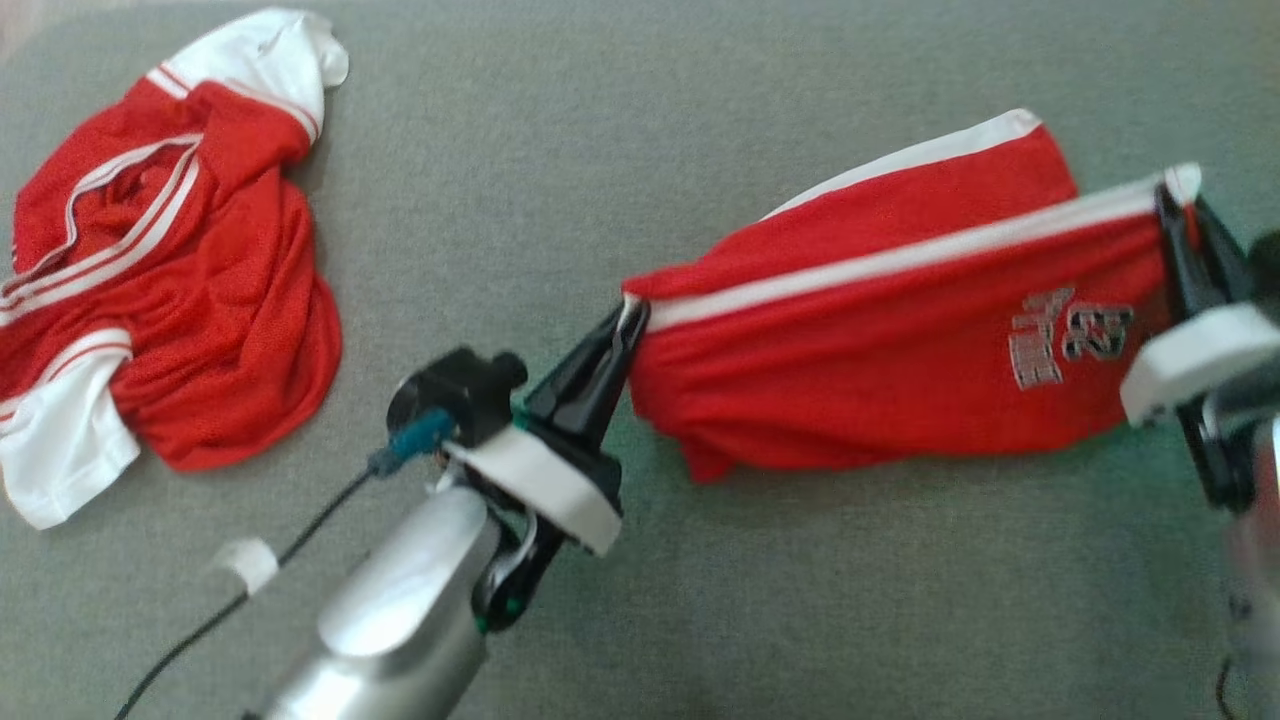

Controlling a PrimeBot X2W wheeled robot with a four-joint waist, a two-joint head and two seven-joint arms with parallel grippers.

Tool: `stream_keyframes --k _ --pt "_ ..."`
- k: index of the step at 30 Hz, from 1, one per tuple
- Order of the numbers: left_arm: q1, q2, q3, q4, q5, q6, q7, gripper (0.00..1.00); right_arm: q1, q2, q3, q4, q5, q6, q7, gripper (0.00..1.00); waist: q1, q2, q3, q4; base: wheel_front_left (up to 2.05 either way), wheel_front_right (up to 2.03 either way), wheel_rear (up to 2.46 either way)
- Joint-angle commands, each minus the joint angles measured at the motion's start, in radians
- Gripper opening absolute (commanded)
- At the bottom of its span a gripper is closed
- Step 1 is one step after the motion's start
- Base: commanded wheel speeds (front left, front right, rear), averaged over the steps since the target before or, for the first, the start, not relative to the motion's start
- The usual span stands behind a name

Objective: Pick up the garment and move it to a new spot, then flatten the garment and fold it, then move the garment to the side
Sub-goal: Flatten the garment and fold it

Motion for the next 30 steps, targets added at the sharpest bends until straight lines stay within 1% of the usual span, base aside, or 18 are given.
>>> stream_keyframes --k 1,8,12,13,16,18,19,20,21,22,23,27,28,30 --pt "-0.070 0.000 0.039 -0.001 -0.024 -0.006 0.008 0.00 -0.076 -0.030 0.033 0.016 0.002 -0.002 -0.017 0.00 -0.0003 -0.0001 0.036 0.022 0.00 0.00 0.00" --pt "-0.165 -0.018 0.050 0.078 -0.018 -0.007 -0.017 0.00 -0.257 -0.051 0.105 0.239 0.000 -0.002 -0.063 0.00 -0.0003 -0.0001 0.086 0.044 0.00 0.00 0.00" --pt "-0.189 -0.027 0.046 0.122 -0.021 -0.010 -0.027 0.00 -0.336 -0.043 0.124 0.347 0.011 -0.002 -0.102 0.00 -0.0003 -0.0001 0.103 0.051 0.00 0.00 0.00" --pt "-0.189 -0.027 0.046 0.122 -0.021 -0.010 -0.027 0.00 -0.336 -0.043 0.124 0.347 0.011 -0.002 -0.102 0.00 -0.0003 -0.0001 0.103 0.051 0.00 0.00 0.00" --pt "-0.199 -0.033 0.042 0.147 -0.019 -0.011 -0.043 0.00 -0.382 -0.027 0.130 0.419 0.029 -0.002 -0.132 0.00 -0.0003 -0.0001 0.109 0.054 0.00 0.00 0.00" --pt "-0.203 -0.035 0.038 0.159 -0.010 -0.011 -0.059 0.00 -0.404 -0.015 0.135 0.464 0.041 -0.002 -0.148 0.30 -0.0003 -0.0001 0.109 0.054 0.00 0.00 0.00" --pt "-0.204 -0.036 0.036 0.167 -0.008 -0.012 -0.065 0.00 -0.413 -0.008 0.137 0.485 0.049 -0.002 -0.159 0.63 -0.0003 -0.0001 0.107 0.054 0.00 0.00 0.00" --pt "-0.203 -0.039 0.035 0.177 -0.009 -0.012 -0.070 0.11 -0.420 -0.002 0.133 0.506 0.060 -0.002 -0.169 1.00 -0.0003 -0.0001 0.104 0.053 0.00 0.00 0.00" --pt "-0.203 -0.041 0.033 0.186 -0.008 -0.013 -0.074 0.37 -0.426 0.002 0.129 0.522 0.067 -0.002 -0.187 1.00 -0.0003 -0.0001 0.100 0.052 0.00 0.00 0.00" --pt "-0.201 -0.043 0.031 0.198 -0.008 -0.013 -0.077 0.93 -0.428 0.007 0.125 0.536 0.073 -0.002 -0.207 1.00 -0.0003 -0.0001 0.095 0.052 0.00 0.00 0.00" --pt "-0.200 -0.045 0.030 0.211 -0.003 -0.004 -0.081 1.00 -0.426 0.012 0.122 0.549 0.078 -0.002 -0.221 1.00 -0.0003 -0.0001 0.087 0.052 0.00 0.00 0.00" --pt "-0.183 -0.043 0.007 0.221 0.050 0.016 -0.101 1.00 -0.390 0.023 0.128 0.570 0.108 -0.002 -0.263 1.00 -0.0003 -0.0001 0.052 0.050 0.00 0.00 0.00" --pt "-0.170 -0.038 0.006 0.214 0.065 0.028 -0.105 1.00 -0.372 0.029 0.134 0.570 0.121 -0.002 -0.267 1.00 -0.0003 -0.0001 0.041 0.049 0.00 0.00 0.00" --pt "-0.135 -0.025 0.018 0.173 0.104 0.069 -0.110 1.00 -0.329 0.033 0.146 0.564 0.150 -0.002 -0.273 1.00 -0.0003 -0.0001 0.018 0.050 0.00 0.00 0.00"
